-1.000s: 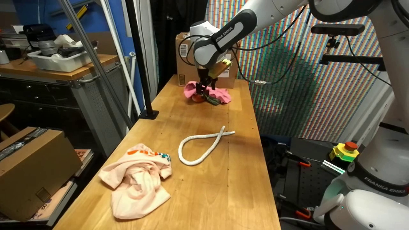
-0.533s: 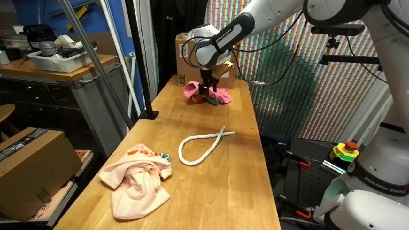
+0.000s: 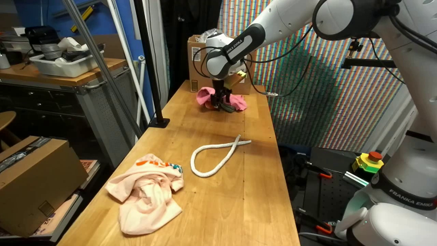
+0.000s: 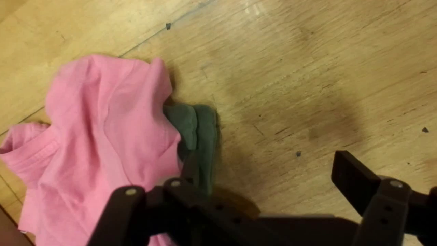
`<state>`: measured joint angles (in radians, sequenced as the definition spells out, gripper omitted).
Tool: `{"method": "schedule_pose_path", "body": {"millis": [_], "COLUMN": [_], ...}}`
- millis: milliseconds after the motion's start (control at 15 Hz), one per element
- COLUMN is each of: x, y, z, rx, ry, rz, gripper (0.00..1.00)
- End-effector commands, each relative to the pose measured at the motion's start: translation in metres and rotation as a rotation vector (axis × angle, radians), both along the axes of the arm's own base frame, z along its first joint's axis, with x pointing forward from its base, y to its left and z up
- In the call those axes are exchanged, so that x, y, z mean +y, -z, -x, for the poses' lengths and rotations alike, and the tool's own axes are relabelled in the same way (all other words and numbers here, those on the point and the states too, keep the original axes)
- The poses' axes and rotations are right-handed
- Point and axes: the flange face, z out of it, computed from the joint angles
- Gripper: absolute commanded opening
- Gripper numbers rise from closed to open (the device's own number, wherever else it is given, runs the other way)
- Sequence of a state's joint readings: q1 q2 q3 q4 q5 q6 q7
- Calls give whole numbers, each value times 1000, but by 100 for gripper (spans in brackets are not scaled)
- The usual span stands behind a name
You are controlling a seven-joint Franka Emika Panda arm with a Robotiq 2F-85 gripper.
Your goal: Move the pink shirt to the left then move the peach colored shirts to the right then move the turnip plushie to the left
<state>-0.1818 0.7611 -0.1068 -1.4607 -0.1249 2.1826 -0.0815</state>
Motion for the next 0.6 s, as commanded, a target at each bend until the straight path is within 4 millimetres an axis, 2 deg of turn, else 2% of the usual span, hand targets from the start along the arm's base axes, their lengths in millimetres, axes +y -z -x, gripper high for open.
{"method": "schedule_pose_path", "body": {"millis": [0,533], "x": [-13,-23], "y": [-1,23], "z": [-10,-2], "rx": [-16,-9], "ry": [25,92], "rz": [-58,-135], "gripper": [100,100]}}
